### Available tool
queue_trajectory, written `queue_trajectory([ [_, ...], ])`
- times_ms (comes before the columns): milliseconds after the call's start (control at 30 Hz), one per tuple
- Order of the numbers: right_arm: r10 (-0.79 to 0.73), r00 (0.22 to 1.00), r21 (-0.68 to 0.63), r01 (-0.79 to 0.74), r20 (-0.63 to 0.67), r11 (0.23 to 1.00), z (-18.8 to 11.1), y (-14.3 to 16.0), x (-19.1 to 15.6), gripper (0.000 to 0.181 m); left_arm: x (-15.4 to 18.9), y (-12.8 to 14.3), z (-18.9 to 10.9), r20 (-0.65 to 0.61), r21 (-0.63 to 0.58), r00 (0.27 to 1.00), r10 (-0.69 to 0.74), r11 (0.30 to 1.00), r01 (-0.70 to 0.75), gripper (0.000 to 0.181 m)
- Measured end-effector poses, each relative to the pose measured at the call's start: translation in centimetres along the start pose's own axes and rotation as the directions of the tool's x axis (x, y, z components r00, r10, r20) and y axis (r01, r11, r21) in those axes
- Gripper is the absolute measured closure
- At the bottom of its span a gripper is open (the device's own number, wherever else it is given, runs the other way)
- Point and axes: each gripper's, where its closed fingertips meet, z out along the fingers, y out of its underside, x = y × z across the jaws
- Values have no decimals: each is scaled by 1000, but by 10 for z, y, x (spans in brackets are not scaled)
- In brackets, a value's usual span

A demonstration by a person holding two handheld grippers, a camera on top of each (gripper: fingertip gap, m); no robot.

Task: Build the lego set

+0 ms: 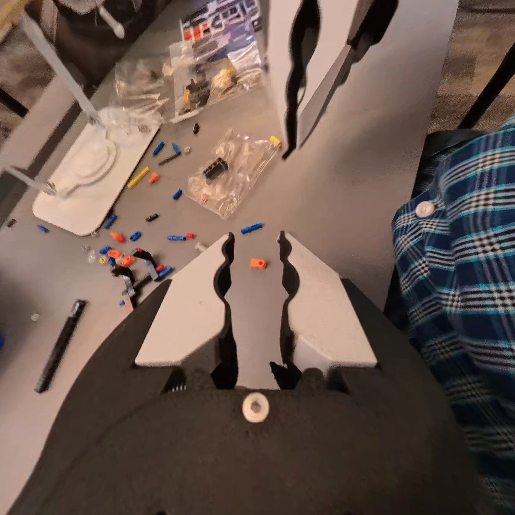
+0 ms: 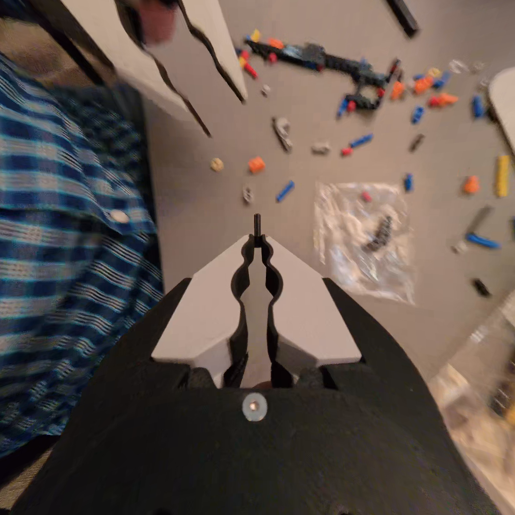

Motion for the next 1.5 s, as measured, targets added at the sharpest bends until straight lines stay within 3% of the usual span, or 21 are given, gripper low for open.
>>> queue_trajectory([
  [200,87,964,63,-106,250,992,26,-34,-32,179,14,-13,12,33,3,980,194,981,-194,148],
  [567,193,917,53,-225,350,973,32,-40,-33,179,21,-8,19,52,-29,950,306,952,-305,177],
  [733,198,918,128,-254,343,959,26,-45,-28,177,23,-11,18,17,23,983,185,982,-185,180],
  [833,97,961,198,-151,257,969,21,-48,-28,173,21,-17,16,-47,96,999,8,995,-3,180],
  [933,-6,984,214,-32,176,976,20,-47,-30,172,19,-22,13,-98,139,992,-83,986,97,180],
  [1067,-2,985,256,-42,170,966,17,-52,-29,179,19,-26,10,-127,170,987,-100,978,120,180],
  [1500,68,975,306,-132,213,943,14,-56,-28,172,21,-28,8,-141,187,986,-88,976,114,180],
])
